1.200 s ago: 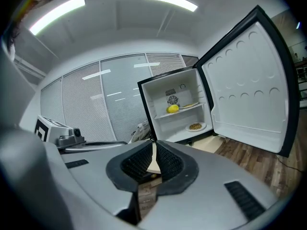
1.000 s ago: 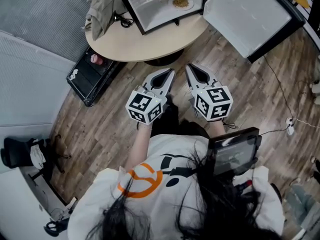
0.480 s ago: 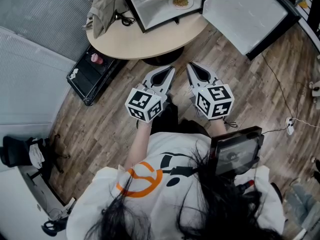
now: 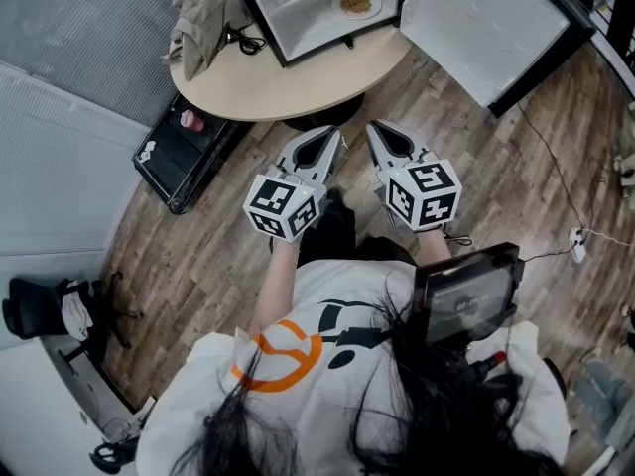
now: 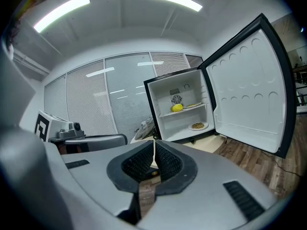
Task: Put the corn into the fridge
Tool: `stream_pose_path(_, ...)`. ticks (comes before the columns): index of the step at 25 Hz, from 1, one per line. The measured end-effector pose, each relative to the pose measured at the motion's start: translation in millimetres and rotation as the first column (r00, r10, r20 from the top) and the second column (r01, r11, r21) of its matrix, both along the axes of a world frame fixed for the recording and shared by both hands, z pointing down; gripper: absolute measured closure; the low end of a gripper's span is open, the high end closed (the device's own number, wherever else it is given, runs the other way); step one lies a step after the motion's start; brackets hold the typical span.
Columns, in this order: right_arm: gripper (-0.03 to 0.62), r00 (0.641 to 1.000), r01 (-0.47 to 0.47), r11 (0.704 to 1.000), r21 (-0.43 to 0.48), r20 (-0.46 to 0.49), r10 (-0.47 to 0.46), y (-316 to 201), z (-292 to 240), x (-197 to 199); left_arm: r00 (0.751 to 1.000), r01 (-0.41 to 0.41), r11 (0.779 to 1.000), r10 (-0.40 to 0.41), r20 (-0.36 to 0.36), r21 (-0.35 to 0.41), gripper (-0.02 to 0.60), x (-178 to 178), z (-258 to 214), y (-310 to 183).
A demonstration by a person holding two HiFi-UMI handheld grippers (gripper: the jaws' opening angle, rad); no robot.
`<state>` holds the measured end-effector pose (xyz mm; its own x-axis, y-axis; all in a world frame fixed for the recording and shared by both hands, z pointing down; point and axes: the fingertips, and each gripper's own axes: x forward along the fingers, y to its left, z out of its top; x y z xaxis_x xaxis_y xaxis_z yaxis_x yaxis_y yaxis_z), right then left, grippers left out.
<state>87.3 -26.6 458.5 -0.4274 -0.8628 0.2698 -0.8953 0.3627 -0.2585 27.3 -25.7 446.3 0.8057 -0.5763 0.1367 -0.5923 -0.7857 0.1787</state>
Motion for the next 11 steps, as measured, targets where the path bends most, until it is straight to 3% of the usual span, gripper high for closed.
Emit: stream_pose_path(11,0.569,1.000,0.003,1.000,-0.011,-0.029,-0.003,-13.2,3.5,6.9,0.999,0.035,0.999,-0.035,-0.007,-0.005,0.571,-4.8,-0.5,-17.9)
